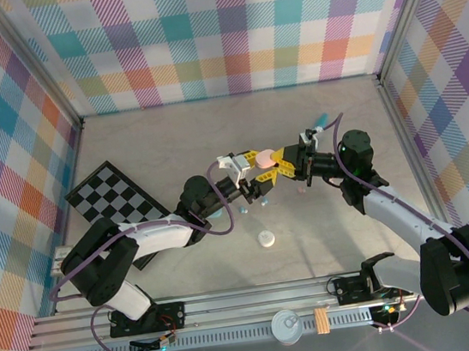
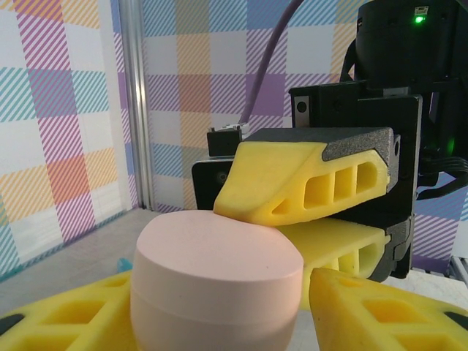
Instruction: Insert wireless bluetooth earbuds into charging case
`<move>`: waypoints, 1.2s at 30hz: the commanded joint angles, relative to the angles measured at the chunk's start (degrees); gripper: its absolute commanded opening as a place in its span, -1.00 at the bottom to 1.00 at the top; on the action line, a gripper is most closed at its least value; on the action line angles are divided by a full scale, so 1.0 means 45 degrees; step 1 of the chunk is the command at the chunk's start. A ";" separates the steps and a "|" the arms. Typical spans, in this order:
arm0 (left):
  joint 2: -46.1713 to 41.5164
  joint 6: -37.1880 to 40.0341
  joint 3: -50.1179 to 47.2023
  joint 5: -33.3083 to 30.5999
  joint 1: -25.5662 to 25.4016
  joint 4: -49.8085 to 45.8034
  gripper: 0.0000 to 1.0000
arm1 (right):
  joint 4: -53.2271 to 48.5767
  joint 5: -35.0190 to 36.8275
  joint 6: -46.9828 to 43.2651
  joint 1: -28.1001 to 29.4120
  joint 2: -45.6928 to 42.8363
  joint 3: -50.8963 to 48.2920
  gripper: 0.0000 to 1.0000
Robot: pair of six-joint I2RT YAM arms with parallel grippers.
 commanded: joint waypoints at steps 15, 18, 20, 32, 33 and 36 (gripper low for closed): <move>-0.0237 0.0071 0.0195 0.0525 -0.0116 0.0259 -0.19 | -0.0301 -0.0053 -0.0366 0.0094 -0.0322 0.0111 -0.71; -0.0344 0.0160 0.0201 0.0561 -0.0124 0.0111 -0.26 | -0.0574 -0.0003 -0.0495 0.0090 -0.0302 0.0115 -0.68; -0.0420 0.0200 0.0196 0.0601 -0.0127 0.0058 -0.29 | -0.0676 0.0046 -0.0569 0.0084 -0.0286 0.0126 -0.58; -0.1555 0.0198 -0.0448 0.1170 0.0031 -0.1003 -0.28 | -0.7364 0.1256 -0.6611 0.0031 -0.2121 0.1954 0.61; -0.1736 0.0178 -0.0542 0.1403 0.0106 -0.1218 -0.28 | -0.8824 0.1798 -0.7942 0.0031 -0.2359 0.2445 0.63; -0.2162 -0.0240 -0.0830 0.2029 0.0410 -0.1423 -0.28 | -1.1903 0.3451 -1.0837 0.0055 -0.2831 0.3848 0.68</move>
